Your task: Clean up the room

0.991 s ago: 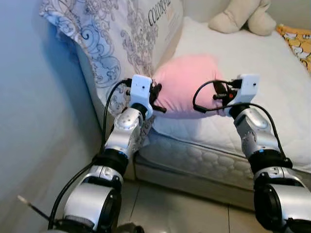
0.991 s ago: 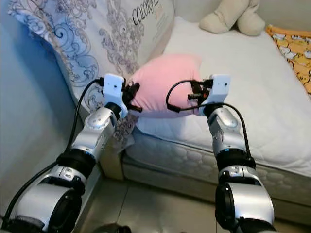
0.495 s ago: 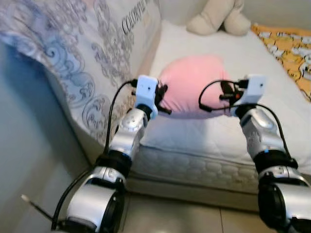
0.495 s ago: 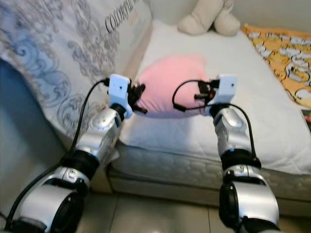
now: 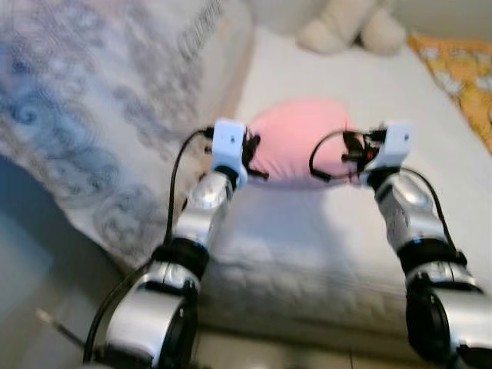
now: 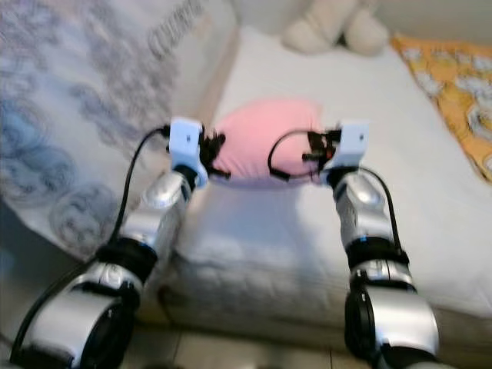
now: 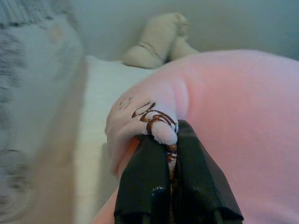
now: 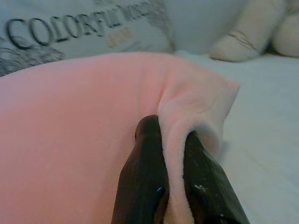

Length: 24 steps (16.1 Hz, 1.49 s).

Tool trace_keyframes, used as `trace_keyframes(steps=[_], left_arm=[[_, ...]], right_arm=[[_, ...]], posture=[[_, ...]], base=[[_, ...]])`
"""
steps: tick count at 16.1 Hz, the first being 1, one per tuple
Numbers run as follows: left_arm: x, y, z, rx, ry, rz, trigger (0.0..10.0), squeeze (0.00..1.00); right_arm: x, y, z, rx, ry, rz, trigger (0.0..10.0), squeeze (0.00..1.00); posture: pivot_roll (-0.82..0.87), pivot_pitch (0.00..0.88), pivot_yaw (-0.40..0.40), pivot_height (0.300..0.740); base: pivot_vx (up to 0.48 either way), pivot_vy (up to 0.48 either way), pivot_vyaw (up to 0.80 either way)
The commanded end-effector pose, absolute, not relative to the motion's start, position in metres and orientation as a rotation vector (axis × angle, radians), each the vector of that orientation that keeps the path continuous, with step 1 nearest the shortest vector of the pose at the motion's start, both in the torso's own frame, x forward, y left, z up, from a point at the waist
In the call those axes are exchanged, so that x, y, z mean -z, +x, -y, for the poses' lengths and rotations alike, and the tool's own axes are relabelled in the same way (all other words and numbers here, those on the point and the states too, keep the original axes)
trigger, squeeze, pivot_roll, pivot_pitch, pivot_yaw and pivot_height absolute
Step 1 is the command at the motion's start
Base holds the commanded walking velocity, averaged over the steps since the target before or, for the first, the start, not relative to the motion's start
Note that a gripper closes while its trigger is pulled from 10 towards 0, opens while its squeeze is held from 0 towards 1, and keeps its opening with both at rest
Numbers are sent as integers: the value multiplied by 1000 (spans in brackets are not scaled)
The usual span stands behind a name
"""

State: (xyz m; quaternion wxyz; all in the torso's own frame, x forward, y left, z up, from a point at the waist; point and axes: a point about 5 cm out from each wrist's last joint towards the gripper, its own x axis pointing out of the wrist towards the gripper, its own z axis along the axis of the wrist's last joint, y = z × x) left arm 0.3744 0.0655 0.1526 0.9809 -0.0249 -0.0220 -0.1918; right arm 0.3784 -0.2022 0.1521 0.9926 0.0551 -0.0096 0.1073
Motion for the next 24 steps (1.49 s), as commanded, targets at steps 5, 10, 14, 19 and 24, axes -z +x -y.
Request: trace_keyframes(steps=[5,10,14,19,24], left_arm=[[-160,381,-79,279,-21,67,10000,0],[-150,378,-68,239,-6,35,10000,0],[-144,373,-62,249,-8,29,10000,0],[-122,353,-42,347,-35,-28,10000,0],[-115,342,-24,424,-29,-55,10000,0]], right_arm=[[-163,388,186,-340,-40,9,10000,0],[-114,375,184,-386,-199,-248,10000,0],[-88,362,183,-420,-238,-335,10000,0],[-127,376,217,-369,-460,-265,10000,0],[-136,379,228,-325,-587,-284,10000,0]], posture=[[-68,0,-11,740],[-53,0,-38,740],[-30,0,-53,740],[-38,0,-60,740],[-44,0,-70,740]], base=[[424,144,0],[0,0,0],[0,0,0],[0,0,0],[0,0,0]])
